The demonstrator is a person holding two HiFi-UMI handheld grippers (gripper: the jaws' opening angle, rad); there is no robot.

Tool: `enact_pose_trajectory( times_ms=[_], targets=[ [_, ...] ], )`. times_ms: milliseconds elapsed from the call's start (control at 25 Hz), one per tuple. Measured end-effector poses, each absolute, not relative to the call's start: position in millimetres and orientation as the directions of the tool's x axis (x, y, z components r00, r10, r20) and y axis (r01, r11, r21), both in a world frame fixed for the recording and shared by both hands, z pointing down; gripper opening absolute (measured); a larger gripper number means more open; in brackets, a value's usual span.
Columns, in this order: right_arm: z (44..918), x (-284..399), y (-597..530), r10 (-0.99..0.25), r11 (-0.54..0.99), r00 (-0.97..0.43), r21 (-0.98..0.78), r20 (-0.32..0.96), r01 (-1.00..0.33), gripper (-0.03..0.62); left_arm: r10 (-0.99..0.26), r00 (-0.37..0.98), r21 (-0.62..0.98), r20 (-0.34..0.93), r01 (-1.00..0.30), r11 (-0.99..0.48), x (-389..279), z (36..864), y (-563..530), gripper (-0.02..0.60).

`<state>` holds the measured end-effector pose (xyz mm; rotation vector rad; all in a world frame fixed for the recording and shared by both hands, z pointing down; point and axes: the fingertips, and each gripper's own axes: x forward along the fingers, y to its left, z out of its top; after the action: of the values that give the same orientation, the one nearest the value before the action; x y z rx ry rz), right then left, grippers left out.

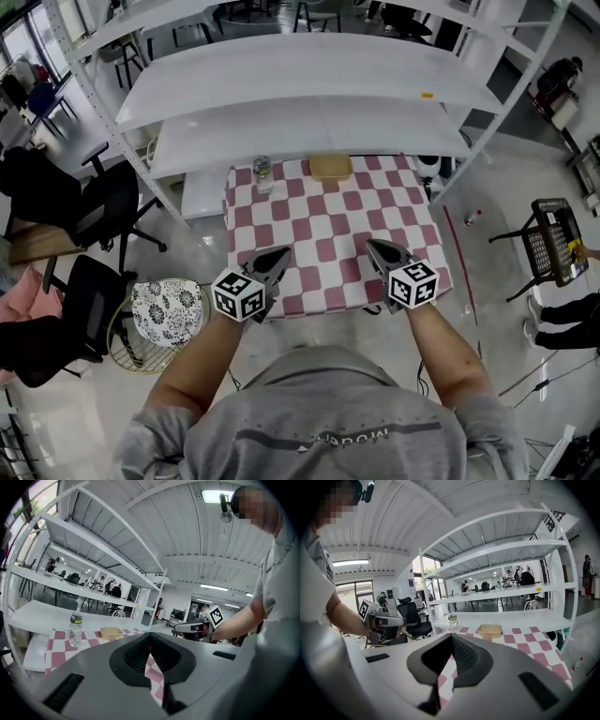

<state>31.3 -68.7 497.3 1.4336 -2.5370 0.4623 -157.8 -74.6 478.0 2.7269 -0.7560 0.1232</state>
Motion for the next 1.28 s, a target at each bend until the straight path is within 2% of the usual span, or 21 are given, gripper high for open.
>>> enact_pose_trajectory(
  times_ms=[640, 960, 1280],
  targets=[
    [499, 53, -110, -0.816, 0.451, -0.486, -0.182, 0.314, -0.874, 0.025, -0.466, 0.868, 0.277, 0.172, -0.496, -0.823, -145, 481, -123, 0.014],
    [504, 78, -165, -0.773, 0.524, -0.563, -0.207, 0.292, -0.827, 0.025, -0.540, 0.820, 0.258, 0.190, -0.573, -0.778, -121, 486, -161, 0.014],
    [525, 116, -218, -0.679, 0.618, -0.662, -0.239, 0.317, -0.749, 0.025, -0.629, 0.749, 0.257, 0.208, -0.663, -0.704, -64, 493, -214, 0.014]
  ],
)
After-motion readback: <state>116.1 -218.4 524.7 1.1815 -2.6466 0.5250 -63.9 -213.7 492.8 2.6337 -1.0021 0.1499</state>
